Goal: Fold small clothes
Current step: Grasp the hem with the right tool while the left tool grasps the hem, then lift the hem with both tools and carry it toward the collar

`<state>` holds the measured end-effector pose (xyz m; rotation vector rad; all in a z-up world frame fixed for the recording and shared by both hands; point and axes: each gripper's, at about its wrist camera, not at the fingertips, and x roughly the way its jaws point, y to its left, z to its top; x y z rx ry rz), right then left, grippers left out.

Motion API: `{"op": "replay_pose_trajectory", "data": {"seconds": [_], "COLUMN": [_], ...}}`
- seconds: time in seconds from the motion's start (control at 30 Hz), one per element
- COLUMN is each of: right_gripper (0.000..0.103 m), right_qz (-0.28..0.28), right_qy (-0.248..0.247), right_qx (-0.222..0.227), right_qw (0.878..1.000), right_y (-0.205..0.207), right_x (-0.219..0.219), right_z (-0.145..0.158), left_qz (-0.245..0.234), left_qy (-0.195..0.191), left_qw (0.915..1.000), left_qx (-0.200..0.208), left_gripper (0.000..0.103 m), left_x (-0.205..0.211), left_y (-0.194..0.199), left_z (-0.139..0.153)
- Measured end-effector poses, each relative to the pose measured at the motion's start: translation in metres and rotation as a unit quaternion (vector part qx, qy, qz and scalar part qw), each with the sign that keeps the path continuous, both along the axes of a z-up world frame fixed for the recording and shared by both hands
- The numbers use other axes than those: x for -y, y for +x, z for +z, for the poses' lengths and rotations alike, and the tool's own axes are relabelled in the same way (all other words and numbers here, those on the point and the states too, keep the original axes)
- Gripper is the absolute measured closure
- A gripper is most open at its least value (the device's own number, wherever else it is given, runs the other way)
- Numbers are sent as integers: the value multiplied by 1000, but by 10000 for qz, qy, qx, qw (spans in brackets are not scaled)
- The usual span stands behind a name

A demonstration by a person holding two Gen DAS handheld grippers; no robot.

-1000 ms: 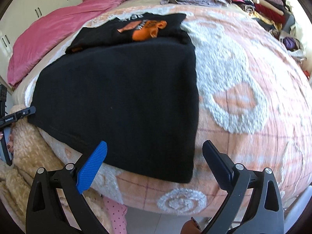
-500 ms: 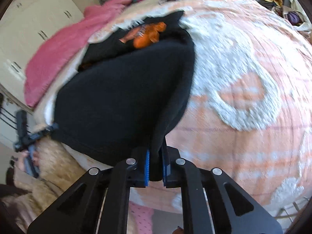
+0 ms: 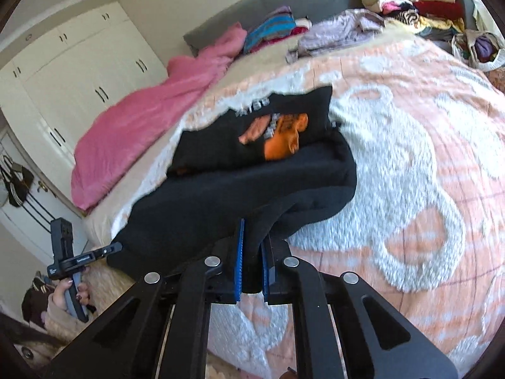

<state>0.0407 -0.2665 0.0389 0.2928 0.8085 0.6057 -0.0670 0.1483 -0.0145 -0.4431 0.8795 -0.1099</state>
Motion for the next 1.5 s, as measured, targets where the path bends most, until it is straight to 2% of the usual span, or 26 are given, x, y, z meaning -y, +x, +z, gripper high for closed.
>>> {"op": "replay_pose_trajectory", "data": {"seconds": [0.37,0.6,0.97,1.5], "right_gripper": [95,95,95,95], "right_qz": [-376,-608,-776,-866], "right_qy": [354,547,627,760], "right_qx": [527,704,922,1197], "right_qw": [9973,9942,9907,9861], "right_y": [8,10,16,47], "right_x": [16,26,31,32], "right_z": [28,34,46,65], "left_qz": [130,194,186,281], "left_qy": [-412,-384,-143,-169], "left_qw": [9975,9963,9946,9928], "left_qx": [561,745,1009,1156], "left_gripper": [100,100,100,100], "left_x": [-8,-15,-10,-18], "left_y": [10,21,37,66], "left_z": [41,57,84,100]}}
